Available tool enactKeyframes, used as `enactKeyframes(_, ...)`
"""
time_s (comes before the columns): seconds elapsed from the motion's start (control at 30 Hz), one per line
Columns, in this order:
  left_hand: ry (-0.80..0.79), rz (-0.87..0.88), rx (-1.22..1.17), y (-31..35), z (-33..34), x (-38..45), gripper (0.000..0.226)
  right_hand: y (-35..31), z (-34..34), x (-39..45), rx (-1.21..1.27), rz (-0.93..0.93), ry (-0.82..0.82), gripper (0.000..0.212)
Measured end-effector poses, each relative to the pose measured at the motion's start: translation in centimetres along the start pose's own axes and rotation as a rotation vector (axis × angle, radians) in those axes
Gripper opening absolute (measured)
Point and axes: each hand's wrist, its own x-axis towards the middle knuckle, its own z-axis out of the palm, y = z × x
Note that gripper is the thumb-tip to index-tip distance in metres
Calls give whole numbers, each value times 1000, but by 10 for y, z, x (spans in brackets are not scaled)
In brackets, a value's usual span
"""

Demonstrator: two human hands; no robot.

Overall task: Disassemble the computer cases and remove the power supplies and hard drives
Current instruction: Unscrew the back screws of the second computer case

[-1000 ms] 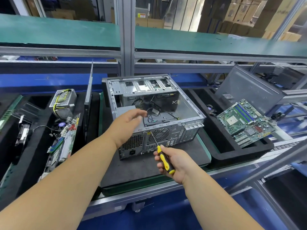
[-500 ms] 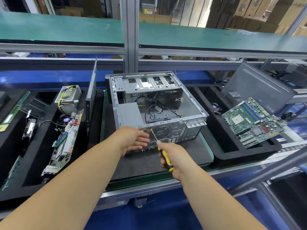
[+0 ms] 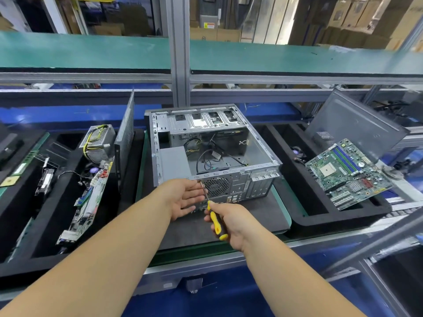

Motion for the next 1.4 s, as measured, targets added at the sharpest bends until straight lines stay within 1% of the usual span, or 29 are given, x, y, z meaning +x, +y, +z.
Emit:
enactKeyframes(0.07,30,5,-63,-4,8,2,21,2,2,2,-9,-34,15,21)
enactKeyframes(0.13,59,18,-135,-7,14,3,19,4,4,5,-59,-74,53,19)
enactKeyframes(0.23,92,38,-246,-10,21,7,22,6,6,6,-130,-135,98,22)
enactKeyframes(0.33,107,61,-301,-13,26,9,24,6,8,4,-200,-174,135,25)
enactKeyframes(0.43,129,97,-324,-16,29,11,17,6,10,4,-268,-185,171,32)
enactKeyframes(0.5,149,120,-324,-18,31,12,12,6,9,6,-296,-188,171,34)
enactKeyframes(0.57,170,137,-335,-19,32,14,10,6,8,6,-308,-167,123,33)
enactKeyframes(0.63,172,151,-336,-20,31,15,13,6,6,5,-208,-126,45,27)
enactKeyframes(0.7,176,147,-328,-20,30,15,11,7,4,3,-34,-62,-52,24)
enactKeyframes(0.73,175,143,-329,-21,29,14,10,8,2,2,25,-33,-97,27)
enactKeyframes(0.8,163,138,-339,-22,27,14,12,11,-1,1,55,3,-157,34)
enactKeyframes(0.9,143,142,-325,-24,26,16,18,14,-3,0,104,-4,-177,32)
enactKeyframes(1.03,107,166,-366,-24,25,18,16,14,-1,0,153,-53,-156,22)
enactKeyframes(1.17,100,142,-340,-23,24,17,11,19,1,8,98,-81,-107,15)
enactKeyframes(1.23,115,125,-314,-24,24,16,6,21,2,9,-10,-111,-60,14)
enactKeyframes(1.3,127,116,-303,-24,24,16,5,21,1,9,-141,-159,2,18)
enactKeyframes(1.4,140,150,-295,-25,25,19,10,21,3,9,-242,-212,61,30)
